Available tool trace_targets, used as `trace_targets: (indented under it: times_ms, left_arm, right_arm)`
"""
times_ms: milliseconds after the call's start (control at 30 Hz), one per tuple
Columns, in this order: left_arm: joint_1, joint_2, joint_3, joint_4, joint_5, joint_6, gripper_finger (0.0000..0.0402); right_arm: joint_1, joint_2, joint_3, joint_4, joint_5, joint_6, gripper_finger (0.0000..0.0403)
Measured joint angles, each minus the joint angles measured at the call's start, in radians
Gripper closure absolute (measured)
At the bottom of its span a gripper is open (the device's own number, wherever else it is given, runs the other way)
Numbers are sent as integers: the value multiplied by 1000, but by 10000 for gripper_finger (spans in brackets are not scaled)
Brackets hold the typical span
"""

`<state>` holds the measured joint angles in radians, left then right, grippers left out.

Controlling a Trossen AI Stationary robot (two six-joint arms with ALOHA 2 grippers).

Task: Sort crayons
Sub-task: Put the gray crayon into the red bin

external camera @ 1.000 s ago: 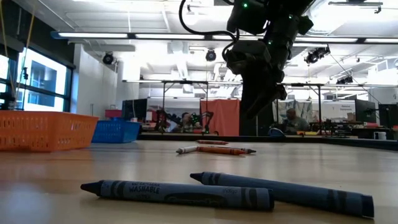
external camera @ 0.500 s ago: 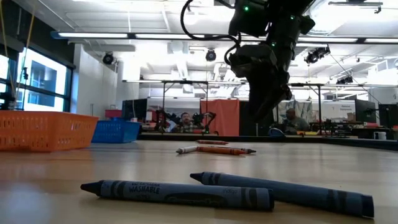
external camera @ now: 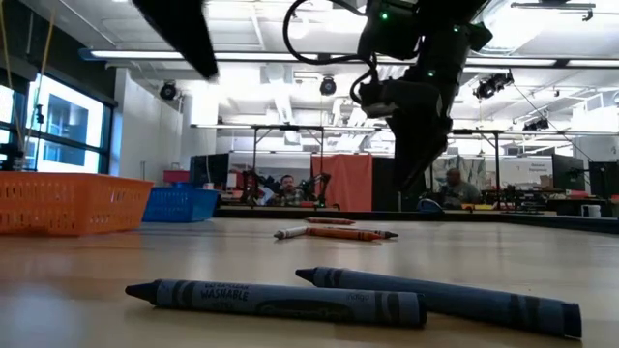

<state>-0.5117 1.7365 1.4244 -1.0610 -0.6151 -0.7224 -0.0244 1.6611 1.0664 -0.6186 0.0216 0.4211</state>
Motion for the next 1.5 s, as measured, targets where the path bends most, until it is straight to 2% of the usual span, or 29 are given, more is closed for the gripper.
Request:
trace_targets:
  times_ms: [133,300,433,533,800,1067,1167,1267,1500]
  left_arm:
    - [124,1,-66,173,92,146,297]
    - [245,0,-71,267,135,255,297]
    - [306,15,-71,284,201,291,297]
    - [324,46,-71,297,215,330,297]
    - [314,97,-70,348,222,424,297]
    - [338,130,-77,390,211,484,297]
    - [359,133,-128,476,224,489,297]
    - [385,135,-168,524,281,459,297]
    - [420,133,-186,553,325,331,297]
  right_arm:
    - [9,0,0,-43,-3,-1,254]
    - [20,0,0,-170,-3,-1,254]
    - [21,-15,0,-227,91,10,254]
    - [19,-66,0,-229,169,29,254]
    - [-26,-288,-2,-305,198,106,254]
    - [-80,-473,-2,-400,305,177,254]
    - [-87,-507,-2,-401,312,177,254]
    - [-86,-525,-2,-405,312,176,254]
    - [-86,-529,-2,-410,313,155,254]
